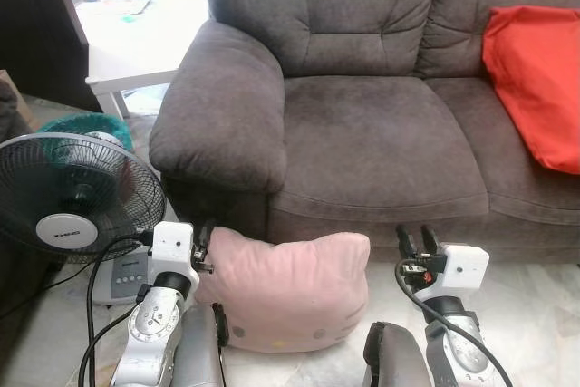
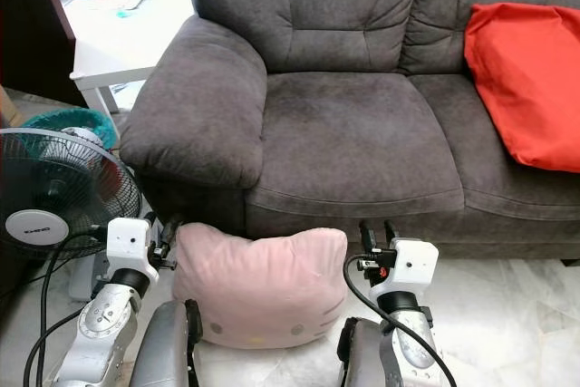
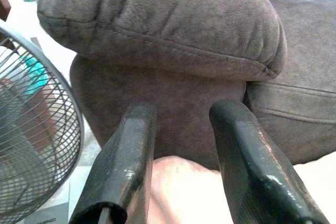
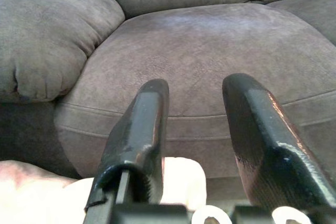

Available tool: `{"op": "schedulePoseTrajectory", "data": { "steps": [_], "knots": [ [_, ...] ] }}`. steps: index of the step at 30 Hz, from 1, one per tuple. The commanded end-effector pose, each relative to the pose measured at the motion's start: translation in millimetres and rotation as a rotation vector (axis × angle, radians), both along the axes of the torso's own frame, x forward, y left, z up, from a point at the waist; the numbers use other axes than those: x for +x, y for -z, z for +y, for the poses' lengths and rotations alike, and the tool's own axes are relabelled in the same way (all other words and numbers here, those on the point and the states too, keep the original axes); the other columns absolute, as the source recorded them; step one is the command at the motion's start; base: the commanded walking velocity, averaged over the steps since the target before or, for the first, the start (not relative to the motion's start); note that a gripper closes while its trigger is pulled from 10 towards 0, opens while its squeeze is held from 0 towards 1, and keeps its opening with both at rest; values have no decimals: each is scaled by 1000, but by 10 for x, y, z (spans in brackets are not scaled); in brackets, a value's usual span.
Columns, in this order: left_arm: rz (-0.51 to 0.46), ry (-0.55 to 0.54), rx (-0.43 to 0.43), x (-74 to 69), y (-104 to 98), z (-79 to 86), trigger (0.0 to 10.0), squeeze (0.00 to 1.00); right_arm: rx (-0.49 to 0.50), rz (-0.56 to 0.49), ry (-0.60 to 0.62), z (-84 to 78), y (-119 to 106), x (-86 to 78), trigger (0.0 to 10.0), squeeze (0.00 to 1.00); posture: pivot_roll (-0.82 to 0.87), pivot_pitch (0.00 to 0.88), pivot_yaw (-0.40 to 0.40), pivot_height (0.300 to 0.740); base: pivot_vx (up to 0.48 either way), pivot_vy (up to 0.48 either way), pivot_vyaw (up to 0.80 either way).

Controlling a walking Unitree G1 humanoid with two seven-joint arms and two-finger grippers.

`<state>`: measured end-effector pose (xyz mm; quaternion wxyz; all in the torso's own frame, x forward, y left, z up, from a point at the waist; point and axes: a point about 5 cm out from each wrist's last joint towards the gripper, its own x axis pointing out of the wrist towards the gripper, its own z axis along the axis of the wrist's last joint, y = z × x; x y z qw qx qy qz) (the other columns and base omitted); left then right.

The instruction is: Move the pillow to the sofa from floor

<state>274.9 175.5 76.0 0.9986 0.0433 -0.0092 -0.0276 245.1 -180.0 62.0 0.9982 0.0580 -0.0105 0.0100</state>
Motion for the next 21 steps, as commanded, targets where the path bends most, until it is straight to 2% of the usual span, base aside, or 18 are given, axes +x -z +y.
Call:
{"op": "schedulePoseTrajectory", "data": {
  "steps": [1, 3, 9, 21],
  "knots": [
    [13, 7, -2, 13, 21, -2, 10000, 0, -11, 2, 1, -14, 6, 0, 10000, 0, 79, 17, -52, 495, 0, 0, 0],
    [13, 6, -2, 14, 23, 2, 10000, 0, -14, 0, -4, -13, 2, 1, 10000, 0, 79, 17, -52, 495, 0, 0, 0],
    [16, 5, -2, 12, 35, 10, 10000, 0, -5, 4, -7, 4, 17, -5, 10000, 0, 83, 21, -54, 495, 121, 0, 800],
    [18, 15, 5, -4, 53, 6, 10000, 0, 10, 10, -4, -1, 28, -12, 10000, 0, 83, 24, -53, 495, 244, 0, 0]
  ]
}}
